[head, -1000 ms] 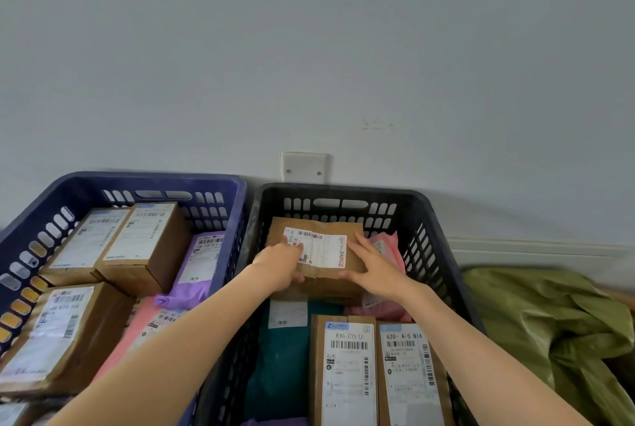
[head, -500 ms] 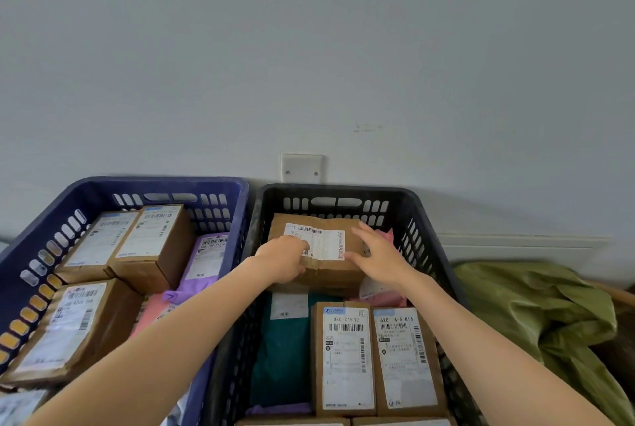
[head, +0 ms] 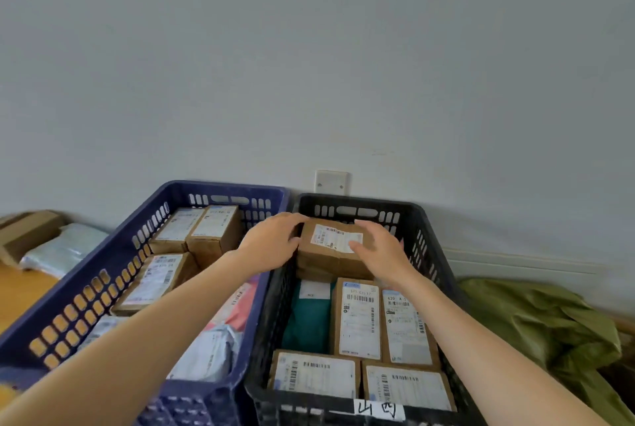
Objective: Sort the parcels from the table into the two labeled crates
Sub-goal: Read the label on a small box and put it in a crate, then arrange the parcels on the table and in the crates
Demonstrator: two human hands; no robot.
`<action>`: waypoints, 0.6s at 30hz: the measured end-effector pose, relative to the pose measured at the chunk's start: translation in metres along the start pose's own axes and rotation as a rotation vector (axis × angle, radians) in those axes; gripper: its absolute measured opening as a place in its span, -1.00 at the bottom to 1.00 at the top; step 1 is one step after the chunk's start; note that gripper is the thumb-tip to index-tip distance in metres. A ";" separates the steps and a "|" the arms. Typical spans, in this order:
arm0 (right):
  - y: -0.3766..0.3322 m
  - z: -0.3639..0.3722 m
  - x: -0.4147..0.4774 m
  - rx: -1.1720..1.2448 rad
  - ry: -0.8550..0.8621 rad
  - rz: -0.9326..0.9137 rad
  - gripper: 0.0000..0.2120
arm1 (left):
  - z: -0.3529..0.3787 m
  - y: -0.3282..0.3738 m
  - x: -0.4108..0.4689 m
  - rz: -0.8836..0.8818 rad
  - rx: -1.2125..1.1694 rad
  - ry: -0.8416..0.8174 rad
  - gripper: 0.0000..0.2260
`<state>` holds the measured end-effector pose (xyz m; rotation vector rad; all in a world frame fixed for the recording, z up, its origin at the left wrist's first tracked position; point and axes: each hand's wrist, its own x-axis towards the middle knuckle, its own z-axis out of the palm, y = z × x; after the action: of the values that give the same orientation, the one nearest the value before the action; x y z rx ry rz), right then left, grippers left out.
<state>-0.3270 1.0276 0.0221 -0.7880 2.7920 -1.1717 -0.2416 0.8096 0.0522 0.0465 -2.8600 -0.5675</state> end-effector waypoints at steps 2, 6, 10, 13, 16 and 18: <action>-0.018 0.010 -0.022 0.060 -0.012 -0.038 -0.53 | -0.010 -0.002 -0.030 -0.023 -0.024 0.058 -0.63; -0.059 0.042 -0.064 0.158 -0.115 -0.083 -0.54 | -0.025 -0.007 -0.097 -0.065 -0.066 0.193 -0.69; -0.099 0.080 -0.089 0.170 -0.160 -0.124 -0.55 | -0.043 -0.022 -0.155 -0.168 -0.011 0.227 -0.67; -0.132 0.106 -0.097 0.198 -0.193 -0.181 -0.57 | -0.062 -0.042 -0.196 -0.243 0.031 0.218 -0.64; -0.165 0.131 -0.100 0.243 -0.261 -0.219 -0.57 | -0.081 -0.066 -0.228 -0.338 0.036 0.217 -0.61; -0.189 0.151 -0.101 0.256 -0.298 -0.250 -0.56 | -0.093 -0.084 -0.248 -0.399 0.028 0.234 -0.60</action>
<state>-0.1248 0.8611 0.0227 -1.1963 2.2996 -1.2871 0.0197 0.7158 0.0507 0.6546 -2.6366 -0.5506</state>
